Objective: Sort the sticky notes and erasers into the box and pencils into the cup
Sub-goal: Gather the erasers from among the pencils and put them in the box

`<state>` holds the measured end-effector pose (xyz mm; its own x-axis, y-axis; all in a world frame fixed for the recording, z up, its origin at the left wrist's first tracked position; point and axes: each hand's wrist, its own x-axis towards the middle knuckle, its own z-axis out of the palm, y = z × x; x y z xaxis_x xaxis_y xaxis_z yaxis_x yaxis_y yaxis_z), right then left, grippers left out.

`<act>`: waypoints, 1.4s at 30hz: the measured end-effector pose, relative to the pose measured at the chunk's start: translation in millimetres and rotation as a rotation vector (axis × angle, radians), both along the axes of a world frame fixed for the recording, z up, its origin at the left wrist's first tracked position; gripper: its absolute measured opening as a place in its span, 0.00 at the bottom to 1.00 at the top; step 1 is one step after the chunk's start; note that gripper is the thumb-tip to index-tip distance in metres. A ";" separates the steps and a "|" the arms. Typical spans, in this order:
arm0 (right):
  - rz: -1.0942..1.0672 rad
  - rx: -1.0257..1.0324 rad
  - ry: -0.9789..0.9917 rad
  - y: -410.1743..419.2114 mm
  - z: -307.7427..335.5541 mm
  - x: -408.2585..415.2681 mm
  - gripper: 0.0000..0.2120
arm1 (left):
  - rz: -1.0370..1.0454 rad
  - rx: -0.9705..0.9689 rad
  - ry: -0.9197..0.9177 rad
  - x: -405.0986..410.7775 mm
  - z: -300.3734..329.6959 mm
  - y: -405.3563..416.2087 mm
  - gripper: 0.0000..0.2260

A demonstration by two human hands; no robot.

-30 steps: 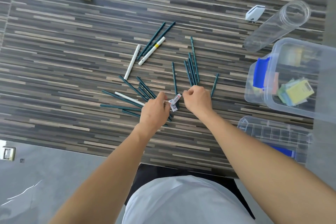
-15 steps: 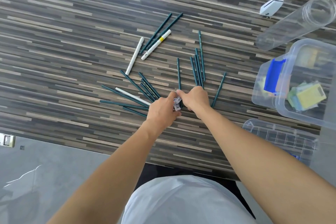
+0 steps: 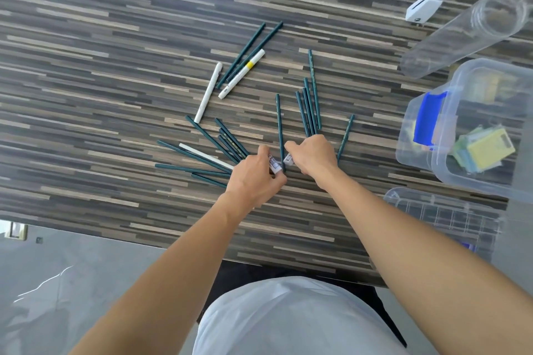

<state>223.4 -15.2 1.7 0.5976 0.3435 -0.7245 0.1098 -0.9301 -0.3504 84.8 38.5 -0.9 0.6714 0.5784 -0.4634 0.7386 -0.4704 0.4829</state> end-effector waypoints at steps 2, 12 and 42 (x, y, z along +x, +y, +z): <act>0.024 0.030 -0.041 -5.1 10.1 5.1 0.18 | -0.010 0.023 -0.014 1.9 6.9 1.9 0.14; 0.046 0.277 -0.322 -49.7 84.9 27.5 0.20 | -0.010 0.081 -0.198 41.0 66.2 -9.4 0.16; -0.046 0.265 -0.654 -245.1 112.0 241.7 0.18 | -0.291 0.163 -0.279 298.2 122.6 -151.5 0.16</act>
